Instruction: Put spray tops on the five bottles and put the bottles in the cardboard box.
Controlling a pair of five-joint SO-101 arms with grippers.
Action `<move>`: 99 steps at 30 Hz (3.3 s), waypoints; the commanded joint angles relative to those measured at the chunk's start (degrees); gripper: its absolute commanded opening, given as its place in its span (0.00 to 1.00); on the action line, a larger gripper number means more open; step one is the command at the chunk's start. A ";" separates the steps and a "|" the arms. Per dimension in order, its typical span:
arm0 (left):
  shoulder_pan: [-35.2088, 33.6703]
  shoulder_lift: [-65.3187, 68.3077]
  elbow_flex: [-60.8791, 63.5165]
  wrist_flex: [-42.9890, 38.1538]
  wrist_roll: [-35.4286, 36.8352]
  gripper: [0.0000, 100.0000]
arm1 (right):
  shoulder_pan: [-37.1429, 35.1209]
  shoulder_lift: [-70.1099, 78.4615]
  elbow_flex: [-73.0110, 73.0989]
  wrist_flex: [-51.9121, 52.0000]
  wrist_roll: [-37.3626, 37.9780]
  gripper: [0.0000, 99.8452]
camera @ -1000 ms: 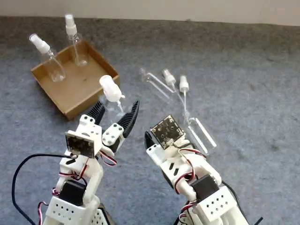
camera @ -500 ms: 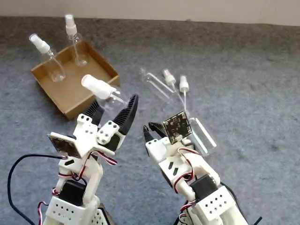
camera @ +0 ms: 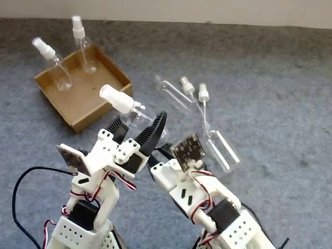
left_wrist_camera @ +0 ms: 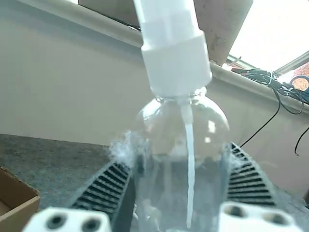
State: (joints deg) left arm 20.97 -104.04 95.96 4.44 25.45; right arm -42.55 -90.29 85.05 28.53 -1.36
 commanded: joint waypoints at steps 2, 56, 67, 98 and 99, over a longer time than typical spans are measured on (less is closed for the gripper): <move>1.36 -0.40 1.19 1.67 0.62 0.14 | -0.75 -15.52 4.09 2.33 -0.62 0.04; -0.13 -0.66 -0.92 13.01 -10.37 0.14 | 3.65 -14.99 18.95 1.10 12.22 0.04; -11.03 -0.66 -1.19 13.01 -10.73 0.14 | 4.00 -14.99 18.95 1.19 12.22 0.04; -26.68 49.80 -31.52 -3.78 -25.76 0.14 | 4.00 -14.73 18.95 3.03 12.22 0.04; -26.68 52.62 -32.04 -5.63 -25.76 0.14 | 4.00 -14.73 18.95 3.03 12.22 0.04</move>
State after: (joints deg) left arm -4.88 -59.38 68.88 5.41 0.31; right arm -38.15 -104.44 95.52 31.43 10.15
